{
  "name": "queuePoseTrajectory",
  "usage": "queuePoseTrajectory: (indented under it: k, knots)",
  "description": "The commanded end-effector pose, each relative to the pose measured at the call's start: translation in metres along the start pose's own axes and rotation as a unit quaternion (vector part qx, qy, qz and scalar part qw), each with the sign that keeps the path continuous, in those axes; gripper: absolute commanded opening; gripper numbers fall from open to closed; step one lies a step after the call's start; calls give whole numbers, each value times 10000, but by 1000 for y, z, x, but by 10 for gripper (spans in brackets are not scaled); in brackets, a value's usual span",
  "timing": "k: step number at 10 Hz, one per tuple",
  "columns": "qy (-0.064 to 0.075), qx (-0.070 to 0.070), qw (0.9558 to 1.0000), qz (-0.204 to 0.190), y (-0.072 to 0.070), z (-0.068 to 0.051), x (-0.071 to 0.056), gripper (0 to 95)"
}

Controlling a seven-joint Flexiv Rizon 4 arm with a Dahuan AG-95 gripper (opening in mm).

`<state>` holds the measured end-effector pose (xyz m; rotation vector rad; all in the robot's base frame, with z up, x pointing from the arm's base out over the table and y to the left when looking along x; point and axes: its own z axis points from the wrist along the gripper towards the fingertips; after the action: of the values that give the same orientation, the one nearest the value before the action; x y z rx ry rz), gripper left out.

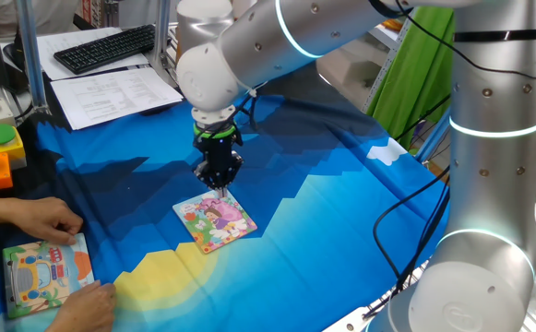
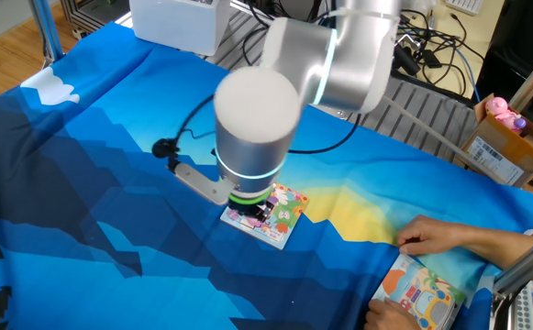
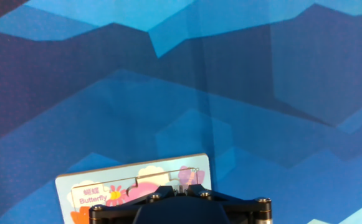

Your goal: Assemble one piece of a puzzle

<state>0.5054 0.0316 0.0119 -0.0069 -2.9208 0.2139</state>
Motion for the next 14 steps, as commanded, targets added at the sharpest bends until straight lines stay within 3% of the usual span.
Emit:
queuePoseTrajectory:
  k: [1, 3, 5, 9, 10, 14]
  knots:
    - [-12, 9, 10000, -22, -1, -1, 1, 0]
    - [-32, 18, 10000, -17, -1, -1, 1, 0]
    - [-79, 148, 9997, -150, -1, -1, 1, 0]
    - [-132, 235, 9994, -204, 0, 0, 1, 0]
    - [-163, 461, 9981, -365, 0, 0, 1, 0]
    - [-165, 450, 9979, -429, -4, 3, 1, 0]
